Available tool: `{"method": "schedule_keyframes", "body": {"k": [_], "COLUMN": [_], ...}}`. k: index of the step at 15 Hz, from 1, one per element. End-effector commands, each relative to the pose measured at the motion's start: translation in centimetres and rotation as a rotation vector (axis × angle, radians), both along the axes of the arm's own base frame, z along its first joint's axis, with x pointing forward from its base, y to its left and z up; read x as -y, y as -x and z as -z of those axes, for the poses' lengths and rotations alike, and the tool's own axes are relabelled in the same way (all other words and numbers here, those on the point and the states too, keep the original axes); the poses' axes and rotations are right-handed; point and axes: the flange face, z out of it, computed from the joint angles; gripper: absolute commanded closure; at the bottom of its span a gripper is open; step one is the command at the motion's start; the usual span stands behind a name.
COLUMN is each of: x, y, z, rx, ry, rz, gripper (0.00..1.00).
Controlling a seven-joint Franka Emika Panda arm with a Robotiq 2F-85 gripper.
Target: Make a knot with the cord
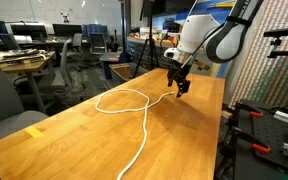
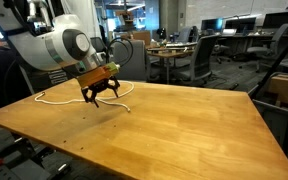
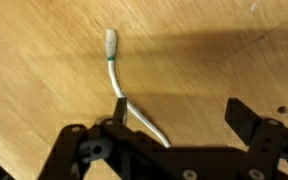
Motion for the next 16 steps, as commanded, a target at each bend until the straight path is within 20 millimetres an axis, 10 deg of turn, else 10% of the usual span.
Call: {"method": "schedule_keyframes", "body": {"k": [1,7,14,16], "x": [1.7,3.0,4.9,5.4], "y": [-2.6,-5.0,-8.2,-8.9], "z": [2.7,6.9,6.9,6.9], "rx": [-0.008,-0.032,-0.002,-0.011], "ry": [0.052,0.091,0.117,0.118], "rz": [0.009,0.023,0.072,0.104], "gripper": [0.0,0.03,0.0,0.21]}}
